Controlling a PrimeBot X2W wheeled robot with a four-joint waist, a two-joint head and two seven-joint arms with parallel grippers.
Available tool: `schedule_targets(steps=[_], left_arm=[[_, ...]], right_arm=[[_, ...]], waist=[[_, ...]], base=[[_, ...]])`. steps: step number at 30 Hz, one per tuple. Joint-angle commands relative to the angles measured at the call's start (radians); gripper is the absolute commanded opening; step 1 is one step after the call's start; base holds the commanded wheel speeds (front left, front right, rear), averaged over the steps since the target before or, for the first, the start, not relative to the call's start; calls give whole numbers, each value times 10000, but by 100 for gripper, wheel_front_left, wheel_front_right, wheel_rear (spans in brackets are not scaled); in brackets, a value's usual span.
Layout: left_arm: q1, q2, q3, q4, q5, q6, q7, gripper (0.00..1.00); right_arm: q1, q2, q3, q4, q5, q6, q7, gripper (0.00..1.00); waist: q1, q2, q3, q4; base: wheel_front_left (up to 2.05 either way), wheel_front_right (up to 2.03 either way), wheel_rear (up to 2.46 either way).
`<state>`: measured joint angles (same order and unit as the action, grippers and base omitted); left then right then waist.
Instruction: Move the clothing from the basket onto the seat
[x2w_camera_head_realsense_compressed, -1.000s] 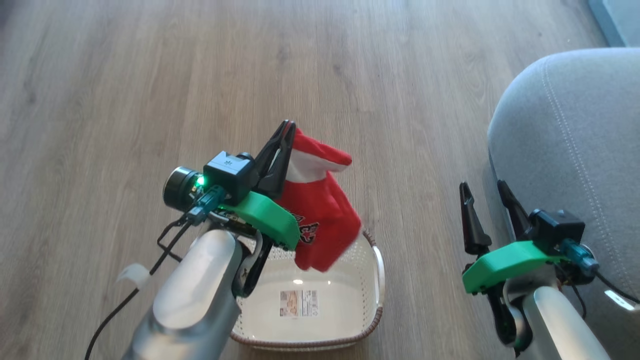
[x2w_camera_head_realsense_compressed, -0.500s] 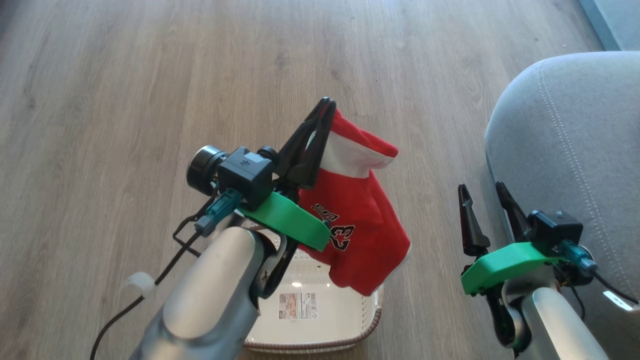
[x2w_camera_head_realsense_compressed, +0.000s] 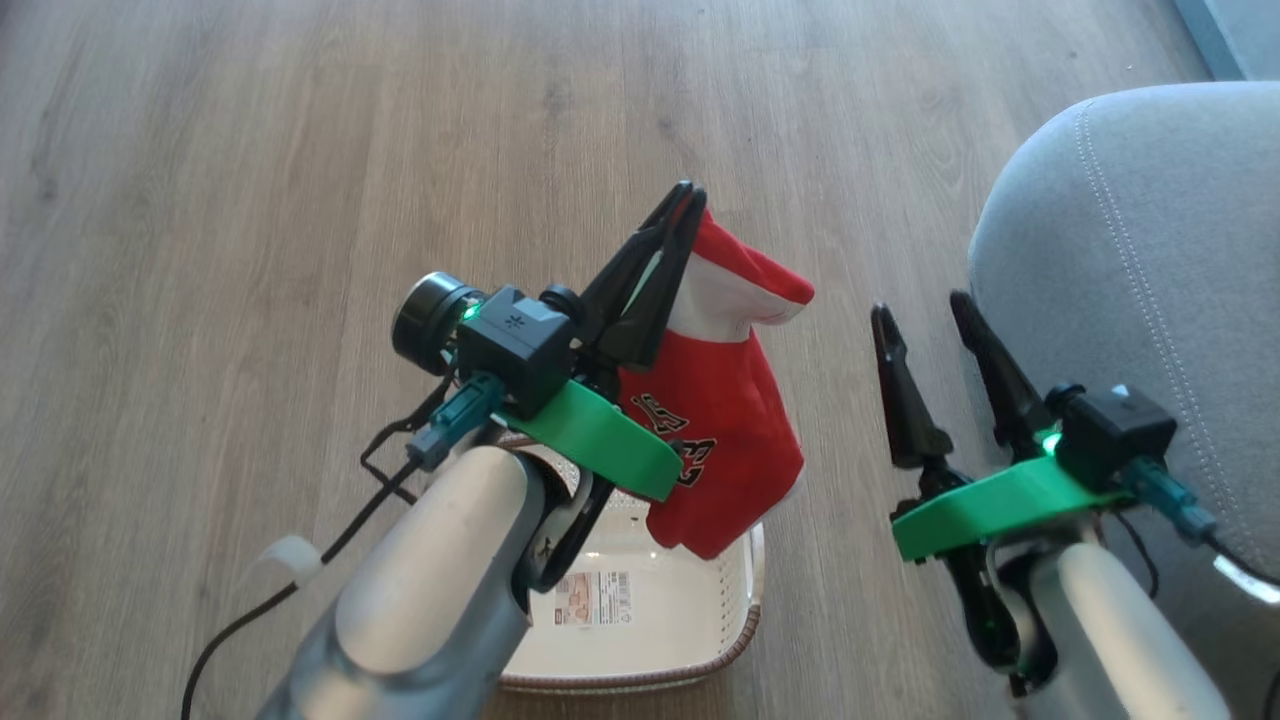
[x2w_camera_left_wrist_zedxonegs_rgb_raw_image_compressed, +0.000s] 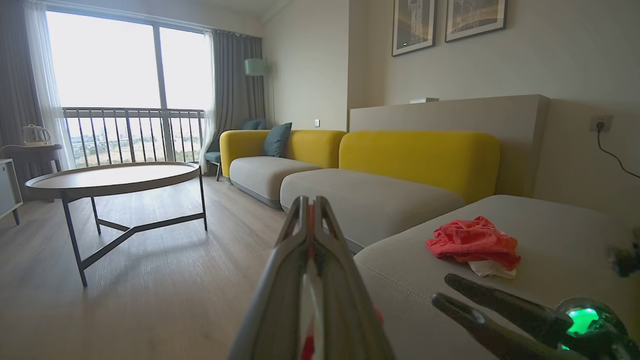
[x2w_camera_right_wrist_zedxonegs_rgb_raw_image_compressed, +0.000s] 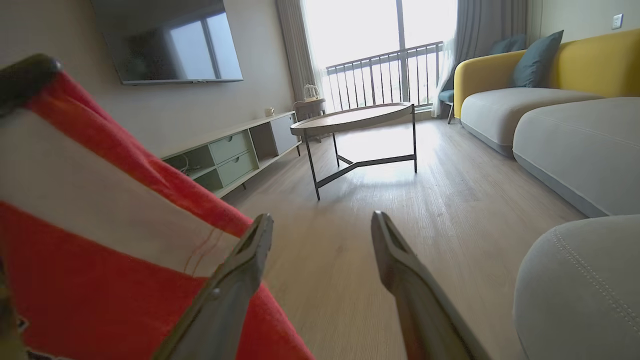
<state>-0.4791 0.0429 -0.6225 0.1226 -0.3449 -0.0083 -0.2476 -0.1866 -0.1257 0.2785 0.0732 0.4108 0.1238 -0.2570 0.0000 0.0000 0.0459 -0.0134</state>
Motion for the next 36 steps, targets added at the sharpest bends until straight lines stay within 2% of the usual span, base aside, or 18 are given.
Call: schedule_targets(steps=[1,4,8,12,20,27,32,36], left_arm=[[-624,97,273,-306,-36,-7,-7,0],[-687,95,207,-288,-59,-43,-19,0],[-798,92,65,-272,-79,-124,-33,0],[-874,88,-129,-252,-121,-179,-44,0],[-932,81,-528,-325,-266,-236,-68,0],[-925,78,-798,-414,-410,-286,-86,0],[-957,77,-1003,-495,-477,-371,-96,0],[-983,77,-1132,-538,-519,-439,-100,0]], right_arm=[[-648,-210,325,-704,137,69,-48,100],[-977,-685,1089,-1393,412,69,-48,100],[-1691,-1588,2318,-1603,797,69,-48,100],[-2625,-2459,3456,-1428,1223,69,-48,100],[-4063,-3640,5577,-276,2466,69,-48,100],[-5301,-4176,7827,825,4015,69,-48,100],[-5793,-4193,8639,1478,4403,69,-48,100],[-5958,-4123,8902,1962,4363,69,-48,100]], waist=[[0,0,26,-2],[0,0,84,5],[0,0,149,25],[0,0,192,99],[0,0,194,315],[0,0,176,442],[0,0,202,518],[0,0,215,574]], base=[[0,0,0],[0,0,0],[0,0,0],[0,0,0],[0,0,0],[0,0,0],[0,0,0],[0,0,0]])
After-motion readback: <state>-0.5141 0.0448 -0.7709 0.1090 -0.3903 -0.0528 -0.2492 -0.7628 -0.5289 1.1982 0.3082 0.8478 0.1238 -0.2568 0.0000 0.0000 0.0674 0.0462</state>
